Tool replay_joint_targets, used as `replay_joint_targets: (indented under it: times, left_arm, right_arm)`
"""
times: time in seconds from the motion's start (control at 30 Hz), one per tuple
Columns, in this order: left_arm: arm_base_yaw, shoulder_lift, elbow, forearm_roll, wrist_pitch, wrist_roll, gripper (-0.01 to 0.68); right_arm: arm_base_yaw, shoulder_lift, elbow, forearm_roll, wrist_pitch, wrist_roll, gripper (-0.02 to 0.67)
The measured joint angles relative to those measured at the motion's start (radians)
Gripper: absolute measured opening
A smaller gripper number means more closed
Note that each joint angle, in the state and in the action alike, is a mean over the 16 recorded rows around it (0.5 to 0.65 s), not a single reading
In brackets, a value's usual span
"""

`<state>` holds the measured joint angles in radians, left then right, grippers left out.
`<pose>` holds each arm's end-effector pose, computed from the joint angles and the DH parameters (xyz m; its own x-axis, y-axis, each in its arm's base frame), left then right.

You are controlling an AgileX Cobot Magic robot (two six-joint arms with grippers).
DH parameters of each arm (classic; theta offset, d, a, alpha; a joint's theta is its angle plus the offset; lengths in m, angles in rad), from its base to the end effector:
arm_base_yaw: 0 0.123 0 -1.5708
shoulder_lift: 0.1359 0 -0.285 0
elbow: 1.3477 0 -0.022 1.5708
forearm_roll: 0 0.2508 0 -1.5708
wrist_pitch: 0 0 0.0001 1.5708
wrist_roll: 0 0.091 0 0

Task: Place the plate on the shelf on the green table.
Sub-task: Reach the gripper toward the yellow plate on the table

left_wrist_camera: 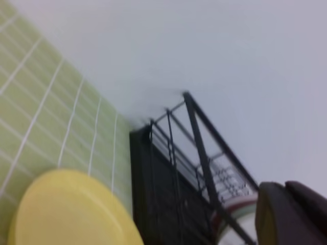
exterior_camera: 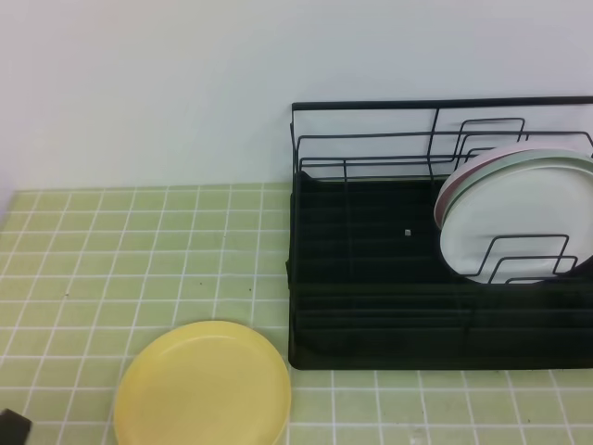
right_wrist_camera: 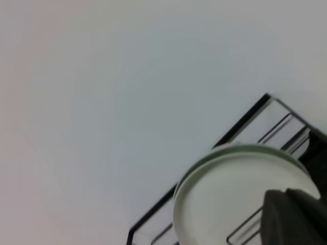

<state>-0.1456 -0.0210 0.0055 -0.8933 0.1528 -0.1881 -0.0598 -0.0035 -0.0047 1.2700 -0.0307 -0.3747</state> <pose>0.0523 -0.0187 0.2038 -0.2270 -0.8498 -0.4758 0.1298 0.4578 -0.8795 0.0553 -0.0059 0.2159 0.1344 0.7733 -0.6196 -0.0257 0.6278 0.7780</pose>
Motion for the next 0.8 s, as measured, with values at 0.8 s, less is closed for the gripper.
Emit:
replay_joint_targets:
  times: [0.8]
  left_arm:
    - [0.0, 0.014, -0.058, -0.527, 0.22, 0.649, -0.002]
  right_arm:
    - [0.0, 0.042, -0.244, -0.057, 0.504, -0.534, -0.002]
